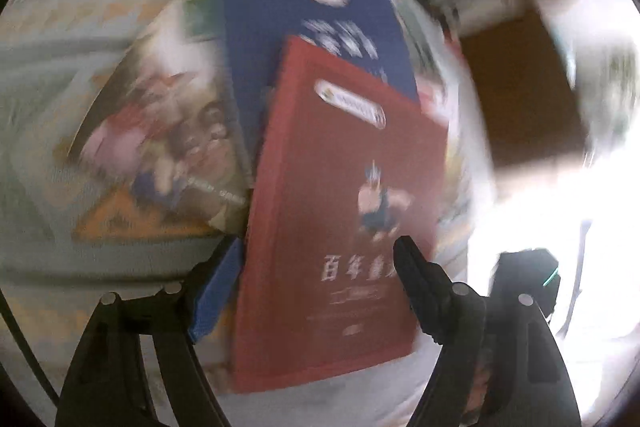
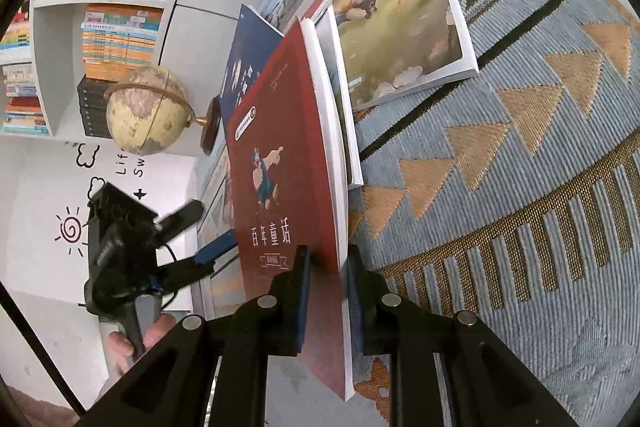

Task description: Organize books

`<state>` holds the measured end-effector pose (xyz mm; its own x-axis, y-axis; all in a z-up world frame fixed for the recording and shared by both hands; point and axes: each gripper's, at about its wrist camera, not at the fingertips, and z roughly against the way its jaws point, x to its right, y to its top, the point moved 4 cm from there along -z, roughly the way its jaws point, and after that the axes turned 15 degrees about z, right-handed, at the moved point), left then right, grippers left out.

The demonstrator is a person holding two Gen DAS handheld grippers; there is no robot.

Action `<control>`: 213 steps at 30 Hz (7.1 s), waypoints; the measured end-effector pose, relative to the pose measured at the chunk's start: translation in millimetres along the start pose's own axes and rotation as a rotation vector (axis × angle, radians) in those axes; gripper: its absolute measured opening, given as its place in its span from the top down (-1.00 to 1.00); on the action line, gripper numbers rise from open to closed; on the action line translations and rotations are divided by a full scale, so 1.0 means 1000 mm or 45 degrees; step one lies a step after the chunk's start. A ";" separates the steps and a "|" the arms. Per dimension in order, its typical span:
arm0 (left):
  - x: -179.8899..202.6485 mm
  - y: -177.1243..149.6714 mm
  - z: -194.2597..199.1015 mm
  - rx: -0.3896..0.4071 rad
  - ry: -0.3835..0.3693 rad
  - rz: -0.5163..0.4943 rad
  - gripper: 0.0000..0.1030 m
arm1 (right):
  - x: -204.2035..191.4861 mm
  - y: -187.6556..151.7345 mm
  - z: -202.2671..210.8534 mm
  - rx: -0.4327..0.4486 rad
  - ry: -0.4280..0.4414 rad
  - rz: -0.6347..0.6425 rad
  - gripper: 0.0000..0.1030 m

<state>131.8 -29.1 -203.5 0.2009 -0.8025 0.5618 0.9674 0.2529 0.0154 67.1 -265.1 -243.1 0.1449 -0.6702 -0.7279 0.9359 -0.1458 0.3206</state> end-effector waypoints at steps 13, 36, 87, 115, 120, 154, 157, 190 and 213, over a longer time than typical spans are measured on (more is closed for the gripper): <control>0.015 -0.009 0.023 -0.135 -0.311 -0.027 -0.46 | -0.001 0.001 -0.004 -0.014 0.042 0.068 0.70; 0.027 -0.019 -0.035 0.046 0.418 -0.254 0.12 | -0.039 0.007 -0.021 -0.024 -0.062 0.211 0.64; -0.124 -0.029 0.221 0.495 0.301 -0.067 0.13 | -0.307 -0.024 -0.098 -0.007 -0.127 0.700 0.80; -0.289 -0.058 0.277 0.521 0.370 0.277 0.11 | -0.387 -0.088 -0.238 -0.304 -0.004 0.826 0.77; -0.307 -0.065 0.270 0.495 0.368 0.332 0.11 | -0.382 -0.096 -0.254 -0.351 0.015 0.793 0.78; -0.330 -0.064 0.235 0.388 0.415 0.415 0.06 | -0.332 -0.117 -0.292 -0.447 -0.109 0.514 0.73; -0.333 -0.065 0.237 0.400 0.411 0.443 0.06 | -0.331 -0.117 -0.291 -0.447 -0.120 0.501 0.70; -0.236 -0.047 0.206 0.411 0.549 0.300 0.02 | -0.259 -0.070 -0.181 -0.307 -0.173 0.420 0.69; -0.029 0.096 0.014 0.267 0.377 0.153 0.01 | -0.057 0.184 -0.013 0.076 -0.402 0.348 0.69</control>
<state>216.5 26.2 -206.3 0.3768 -0.8739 0.3072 0.8876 0.4355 0.1502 235.0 -244.7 -150.4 0.2713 -0.8787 -0.3928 0.8552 0.0328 0.5173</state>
